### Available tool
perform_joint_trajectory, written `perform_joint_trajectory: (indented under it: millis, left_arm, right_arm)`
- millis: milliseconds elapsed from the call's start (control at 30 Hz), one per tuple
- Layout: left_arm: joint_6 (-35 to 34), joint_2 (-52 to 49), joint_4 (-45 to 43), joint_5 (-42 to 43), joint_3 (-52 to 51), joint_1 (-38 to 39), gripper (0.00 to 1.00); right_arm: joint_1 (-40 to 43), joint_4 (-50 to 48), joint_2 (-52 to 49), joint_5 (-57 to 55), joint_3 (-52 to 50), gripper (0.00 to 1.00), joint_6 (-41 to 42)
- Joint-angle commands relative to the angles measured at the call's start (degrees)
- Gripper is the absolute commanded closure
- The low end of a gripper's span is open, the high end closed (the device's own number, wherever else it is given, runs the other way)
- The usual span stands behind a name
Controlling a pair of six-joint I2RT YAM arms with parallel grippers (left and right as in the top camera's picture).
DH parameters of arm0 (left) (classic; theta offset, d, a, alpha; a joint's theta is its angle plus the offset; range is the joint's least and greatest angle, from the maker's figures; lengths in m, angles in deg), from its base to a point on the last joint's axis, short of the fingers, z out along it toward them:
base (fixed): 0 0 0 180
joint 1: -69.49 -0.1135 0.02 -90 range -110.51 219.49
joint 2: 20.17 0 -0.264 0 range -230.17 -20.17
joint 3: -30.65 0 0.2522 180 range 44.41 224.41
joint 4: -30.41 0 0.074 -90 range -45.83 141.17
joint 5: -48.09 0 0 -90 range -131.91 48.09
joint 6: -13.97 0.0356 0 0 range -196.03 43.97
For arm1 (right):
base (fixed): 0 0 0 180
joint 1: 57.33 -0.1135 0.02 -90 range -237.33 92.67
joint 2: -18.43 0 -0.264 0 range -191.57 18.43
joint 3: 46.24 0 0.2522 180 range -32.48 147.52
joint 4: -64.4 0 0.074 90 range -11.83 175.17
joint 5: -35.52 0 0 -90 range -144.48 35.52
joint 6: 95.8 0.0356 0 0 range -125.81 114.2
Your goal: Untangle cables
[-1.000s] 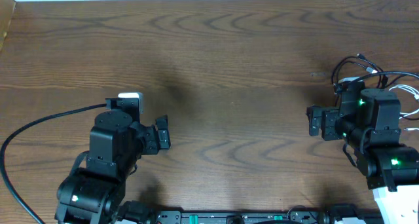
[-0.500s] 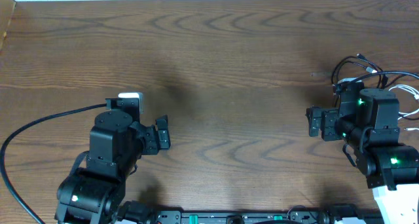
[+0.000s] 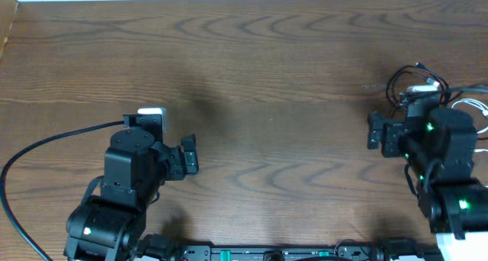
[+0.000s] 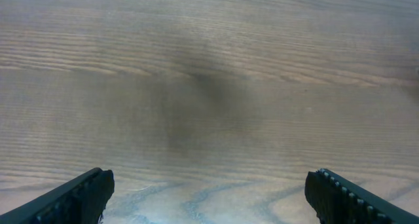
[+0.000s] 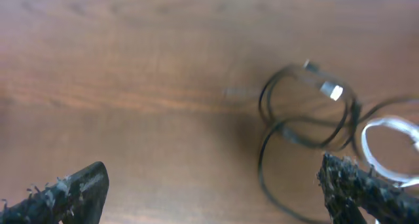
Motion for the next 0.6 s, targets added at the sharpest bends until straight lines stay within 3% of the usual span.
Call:
perform_joint_trajectory:
  millis: [0, 567]
  left_arm:
    - [0.76, -0.07, -0.07, -0.66, -0.37, 0.02, 0.02]
    - [0.76, -0.07, -0.07, -0.66, -0.37, 0.02, 0.02]
  right_arm:
    - [0.13, -3.48, 4.72, -1.16, -3.52, 0.01, -1.09]
    - [0.13, -50.36, 34.25, -0.74, -43.87, 0.01, -1.07]
